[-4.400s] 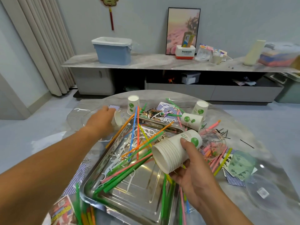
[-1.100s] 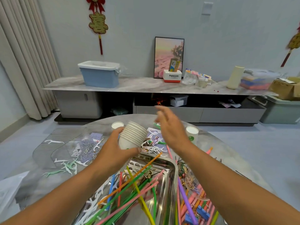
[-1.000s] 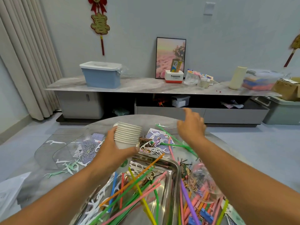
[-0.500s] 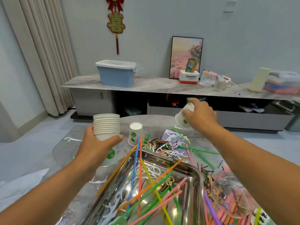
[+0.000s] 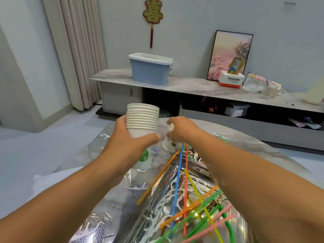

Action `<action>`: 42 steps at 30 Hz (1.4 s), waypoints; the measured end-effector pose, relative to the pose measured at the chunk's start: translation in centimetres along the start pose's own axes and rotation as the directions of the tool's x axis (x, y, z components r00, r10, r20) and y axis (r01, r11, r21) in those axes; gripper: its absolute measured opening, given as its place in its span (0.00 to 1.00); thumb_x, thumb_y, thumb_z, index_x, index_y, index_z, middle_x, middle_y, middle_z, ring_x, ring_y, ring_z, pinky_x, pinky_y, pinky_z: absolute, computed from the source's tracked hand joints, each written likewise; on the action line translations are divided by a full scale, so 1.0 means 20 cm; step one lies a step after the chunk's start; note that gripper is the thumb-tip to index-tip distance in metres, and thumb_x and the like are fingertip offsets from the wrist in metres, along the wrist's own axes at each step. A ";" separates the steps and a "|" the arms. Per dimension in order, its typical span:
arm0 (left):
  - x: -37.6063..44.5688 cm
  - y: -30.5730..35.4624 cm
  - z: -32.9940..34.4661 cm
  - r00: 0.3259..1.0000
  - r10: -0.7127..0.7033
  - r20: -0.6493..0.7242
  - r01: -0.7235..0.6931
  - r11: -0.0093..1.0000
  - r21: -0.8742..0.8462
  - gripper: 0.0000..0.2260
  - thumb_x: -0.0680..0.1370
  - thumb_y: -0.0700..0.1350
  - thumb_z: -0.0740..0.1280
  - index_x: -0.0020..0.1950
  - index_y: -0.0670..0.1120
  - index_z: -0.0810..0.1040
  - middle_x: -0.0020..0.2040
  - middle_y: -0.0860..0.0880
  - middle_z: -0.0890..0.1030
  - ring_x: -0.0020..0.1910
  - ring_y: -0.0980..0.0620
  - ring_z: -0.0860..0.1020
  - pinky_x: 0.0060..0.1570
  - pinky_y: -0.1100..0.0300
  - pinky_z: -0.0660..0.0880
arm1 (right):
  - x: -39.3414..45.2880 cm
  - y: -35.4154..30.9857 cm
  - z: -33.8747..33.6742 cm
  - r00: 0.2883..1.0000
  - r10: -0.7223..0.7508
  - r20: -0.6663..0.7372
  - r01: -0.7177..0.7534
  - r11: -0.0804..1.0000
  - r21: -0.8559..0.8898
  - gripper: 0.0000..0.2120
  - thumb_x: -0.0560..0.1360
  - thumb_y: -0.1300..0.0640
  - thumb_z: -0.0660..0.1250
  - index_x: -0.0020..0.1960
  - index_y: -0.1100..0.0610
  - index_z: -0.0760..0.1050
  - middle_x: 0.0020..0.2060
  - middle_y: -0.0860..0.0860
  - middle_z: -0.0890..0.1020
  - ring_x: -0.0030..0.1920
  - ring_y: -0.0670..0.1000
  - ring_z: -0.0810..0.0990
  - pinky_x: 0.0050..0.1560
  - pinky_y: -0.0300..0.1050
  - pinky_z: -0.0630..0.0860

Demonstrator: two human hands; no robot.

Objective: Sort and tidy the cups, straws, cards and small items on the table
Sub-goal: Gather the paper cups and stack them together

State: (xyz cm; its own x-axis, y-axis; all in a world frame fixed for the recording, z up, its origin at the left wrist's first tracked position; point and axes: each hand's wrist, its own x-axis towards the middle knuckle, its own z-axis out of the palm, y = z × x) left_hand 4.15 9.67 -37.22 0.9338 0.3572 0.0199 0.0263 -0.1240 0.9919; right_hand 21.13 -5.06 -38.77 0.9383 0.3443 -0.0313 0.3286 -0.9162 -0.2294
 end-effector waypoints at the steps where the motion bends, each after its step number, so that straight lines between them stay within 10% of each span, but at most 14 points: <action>1: 0.00 -0.01 -0.01 1.000 0.001 0.009 -0.001 1.000 0.010 0.38 0.63 0.57 0.81 0.68 0.60 0.66 0.51 0.55 0.81 0.45 0.53 0.81 0.25 0.69 0.73 | 0.00 0.02 0.04 1.000 0.010 0.016 -0.011 0.999 0.031 0.27 0.75 0.52 0.73 0.73 0.48 0.70 0.69 0.54 0.75 0.65 0.58 0.76 0.61 0.53 0.77; 9: 0.02 -0.03 0.02 0.995 -0.082 0.057 0.081 0.996 0.028 0.39 0.67 0.53 0.81 0.70 0.62 0.62 0.54 0.53 0.79 0.49 0.51 0.81 0.36 0.58 0.76 | -0.04 0.09 -0.06 0.957 0.191 -0.217 -0.093 0.913 0.398 0.23 0.70 0.49 0.73 0.63 0.49 0.70 0.55 0.53 0.77 0.53 0.58 0.79 0.53 0.56 0.80; 15: -0.06 0.02 0.04 0.929 -0.318 0.189 0.348 0.924 -0.157 0.37 0.67 0.54 0.81 0.71 0.55 0.66 0.56 0.45 0.83 0.49 0.43 0.85 0.44 0.46 0.83 | -0.27 0.15 -0.34 0.910 0.398 0.117 -0.245 0.287 0.926 0.18 0.76 0.46 0.68 0.59 0.57 0.74 0.52 0.58 0.82 0.43 0.56 0.86 0.24 0.37 0.67; 22: -0.31 0.29 0.12 0.844 -0.430 0.320 0.535 0.636 -0.556 0.19 0.79 0.52 0.70 0.66 0.44 0.76 0.43 0.44 0.85 0.37 0.47 0.83 0.35 0.53 0.80 | -1.05 0.13 -0.52 0.915 0.365 -0.169 -0.020 0.461 0.887 0.15 0.77 0.40 0.66 0.55 0.50 0.76 0.49 0.52 0.81 0.37 0.50 0.79 0.31 0.39 0.70; 26: -0.57 0.44 0.25 0.881 -0.342 0.328 0.464 0.486 -0.741 0.23 0.79 0.43 0.71 0.72 0.41 0.70 0.57 0.37 0.82 0.55 0.39 0.82 0.53 0.40 0.80 | -1.57 0.05 -0.48 0.878 0.426 -0.219 0.065 0.347 0.936 0.15 0.69 0.38 0.68 0.51 0.44 0.77 0.47 0.48 0.83 0.44 0.50 0.83 0.38 0.44 0.76; 32: -1.01 0.49 0.50 0.987 -0.092 0.129 0.154 0.746 -0.648 0.40 0.72 0.38 0.77 0.75 0.60 0.59 0.67 0.46 0.76 0.59 0.42 0.82 0.46 0.44 0.83 | -1.98 0.00 -0.29 0.864 0.499 -0.067 0.058 0.033 0.998 0.12 0.78 0.44 0.68 0.59 0.45 0.74 0.51 0.49 0.83 0.39 0.48 0.85 0.32 0.39 0.76; 36: -1.25 0.48 0.55 0.994 -0.076 0.073 0.101 0.879 -0.467 0.30 0.65 0.55 0.81 0.58 0.61 0.66 0.56 0.49 0.79 0.48 0.52 0.83 0.36 0.57 0.80 | -2.16 0.00 -0.27 0.864 0.504 -0.017 0.083 -0.108 0.991 0.15 0.77 0.42 0.70 0.60 0.44 0.74 0.48 0.48 0.84 0.38 0.48 0.84 0.35 0.41 0.77; 42: -1.48 0.38 0.56 0.981 -0.082 0.176 0.099 0.991 -0.093 0.39 0.71 0.76 0.61 0.73 0.52 0.64 0.65 0.55 0.75 0.63 0.55 0.76 0.65 0.49 0.71 | -2.32 0.09 -0.32 0.850 0.503 -0.155 0.111 0.116 0.987 0.24 0.70 0.44 0.75 0.61 0.42 0.68 0.53 0.52 0.82 0.42 0.49 0.84 0.36 0.37 0.78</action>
State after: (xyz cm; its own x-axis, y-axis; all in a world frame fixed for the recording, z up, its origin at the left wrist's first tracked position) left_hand -19.31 -12.13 -31.66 0.9766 0.1981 -0.0834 0.0854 -0.0017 0.9963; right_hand -21.16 -24.07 -31.56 0.9797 -0.2002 0.0082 0.0357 0.1343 -0.9903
